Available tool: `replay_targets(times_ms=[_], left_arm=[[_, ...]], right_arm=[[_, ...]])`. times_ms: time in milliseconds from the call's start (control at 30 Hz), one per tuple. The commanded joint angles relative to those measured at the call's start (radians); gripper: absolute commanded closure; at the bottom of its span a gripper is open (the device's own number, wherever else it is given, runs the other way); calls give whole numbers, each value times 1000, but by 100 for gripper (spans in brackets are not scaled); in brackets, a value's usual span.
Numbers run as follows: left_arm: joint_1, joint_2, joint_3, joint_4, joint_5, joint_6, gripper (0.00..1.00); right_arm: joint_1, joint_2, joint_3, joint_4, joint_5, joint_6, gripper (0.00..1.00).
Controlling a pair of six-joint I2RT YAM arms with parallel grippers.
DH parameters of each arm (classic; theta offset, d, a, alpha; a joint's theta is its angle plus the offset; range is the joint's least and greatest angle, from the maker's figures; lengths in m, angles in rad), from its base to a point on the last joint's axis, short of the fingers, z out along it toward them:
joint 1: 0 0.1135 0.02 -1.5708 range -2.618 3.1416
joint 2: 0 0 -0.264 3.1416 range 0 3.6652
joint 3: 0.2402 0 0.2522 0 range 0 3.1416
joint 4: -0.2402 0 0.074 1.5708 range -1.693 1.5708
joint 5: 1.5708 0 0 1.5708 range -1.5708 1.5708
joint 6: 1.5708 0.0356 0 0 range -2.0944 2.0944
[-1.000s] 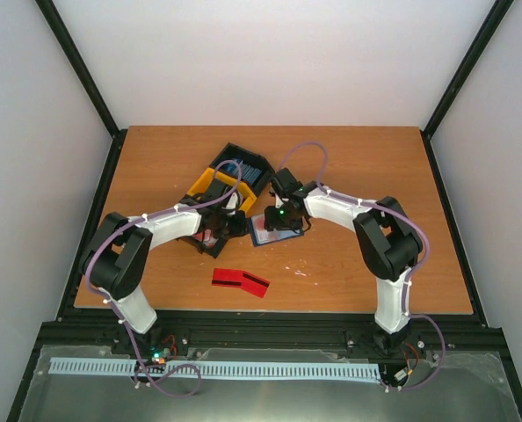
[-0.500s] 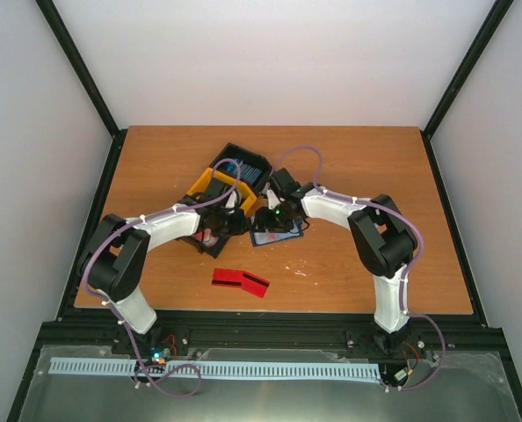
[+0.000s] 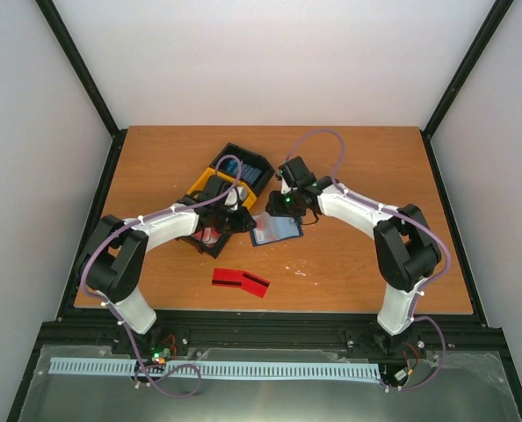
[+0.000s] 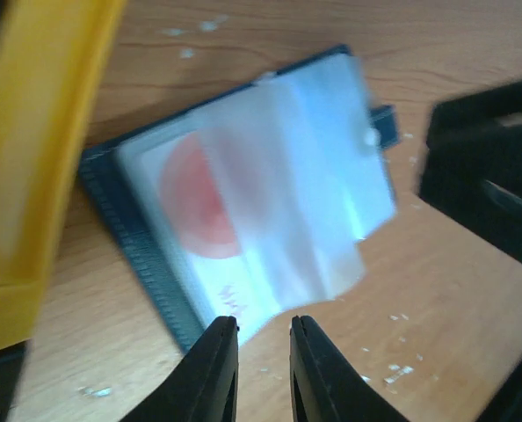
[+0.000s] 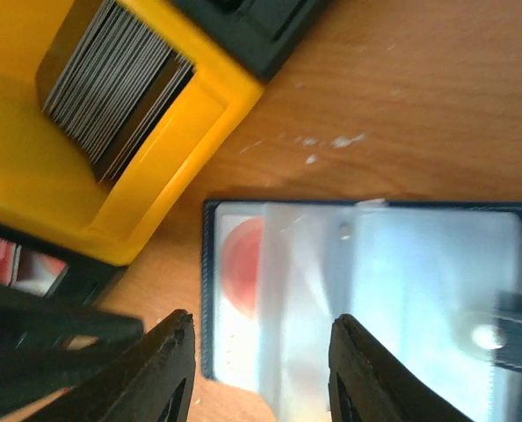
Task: Put the credit cards into the card holder
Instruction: Turn over the card slot in the card holder.
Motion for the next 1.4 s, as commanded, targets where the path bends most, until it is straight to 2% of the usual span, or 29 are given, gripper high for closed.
replay_targets(times_ms=[0, 233, 400, 500, 700, 933, 1200, 1367], left_arm=[[5, -12, 37, 125, 157, 76, 81], [-4, 41, 73, 197, 252, 60, 81], [-7, 77, 99, 175, 196, 41, 84], [-6, 94, 126, 131, 146, 41, 86], [-4, 111, 120, 112, 115, 17, 88], [-3, 171, 150, 108, 169, 24, 87], [-3, 235, 175, 40, 145, -5, 87], [-3, 272, 190, -26, 93, -4, 87]], right_arm=[[-7, 13, 3, -75, 159, -15, 59], [-7, 7, -39, -63, 133, -43, 61], [-6, 73, 3, -73, 32, -89, 81], [-5, 108, 13, -65, -8, -101, 88], [-5, 151, 19, -36, -77, -99, 91], [-6, 164, 11, -12, -148, -98, 90], [-15, 70, -22, 32, -74, -27, 88], [-19, 12, -47, -1, 51, -6, 87]])
